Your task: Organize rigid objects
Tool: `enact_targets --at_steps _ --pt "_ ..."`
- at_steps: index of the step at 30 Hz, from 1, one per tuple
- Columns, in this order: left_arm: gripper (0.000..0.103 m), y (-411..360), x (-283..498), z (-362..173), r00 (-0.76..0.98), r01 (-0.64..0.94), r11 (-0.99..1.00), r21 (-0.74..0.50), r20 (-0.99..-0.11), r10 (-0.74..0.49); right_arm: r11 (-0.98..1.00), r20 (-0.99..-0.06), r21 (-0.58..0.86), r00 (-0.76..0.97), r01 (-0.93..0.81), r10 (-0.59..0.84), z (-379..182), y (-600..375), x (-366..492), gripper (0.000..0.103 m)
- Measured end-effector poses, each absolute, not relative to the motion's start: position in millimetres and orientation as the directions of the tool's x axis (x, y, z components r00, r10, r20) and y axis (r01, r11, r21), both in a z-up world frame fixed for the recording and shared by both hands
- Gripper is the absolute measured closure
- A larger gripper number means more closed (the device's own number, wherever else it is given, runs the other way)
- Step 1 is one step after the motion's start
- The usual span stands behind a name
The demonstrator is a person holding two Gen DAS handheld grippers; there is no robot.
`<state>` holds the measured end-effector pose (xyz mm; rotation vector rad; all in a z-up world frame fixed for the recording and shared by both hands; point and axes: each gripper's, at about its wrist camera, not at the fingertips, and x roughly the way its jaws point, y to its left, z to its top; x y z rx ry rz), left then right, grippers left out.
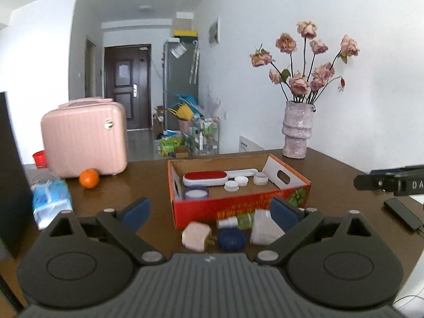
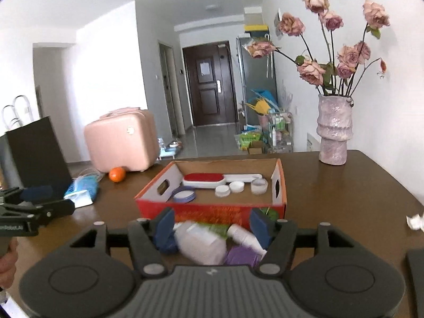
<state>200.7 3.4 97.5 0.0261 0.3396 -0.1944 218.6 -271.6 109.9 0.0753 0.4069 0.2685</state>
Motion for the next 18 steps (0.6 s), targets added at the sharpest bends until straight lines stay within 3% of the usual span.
enact_targets --at_steps 3,7,11,18 --pt "0.002 11.1 164.8 83.7 0.929 0.189 0.98 -0.052 -0.314 -0.196 0.968 -0.366 0.084 0.896 -0.236 0.25 92.0 -261.2 181.3 0.037" --pt "0.001 16.0 130.1 54.5 0.924 0.161 0.987 -0.001 -0.35 -0.151 0.966 -0.381 0.116 0.888 -0.232 0.259 61.6 -254.6 138.2 0.028" --pt "0.001 18.6 124.5 37.7 0.901 0.143 0.99 0.002 -0.414 -0.13 0.968 -0.451 0.099 0.857 -0.229 0.249 38.2 -249.6 123.0 0.028" --pt "0.001 17.7 142.6 32.2 0.895 0.147 0.989 -0.011 -0.424 -0.138 0.971 -0.464 0.092 0.854 -0.219 0.237 28.2 -244.7 130.1 0.028"
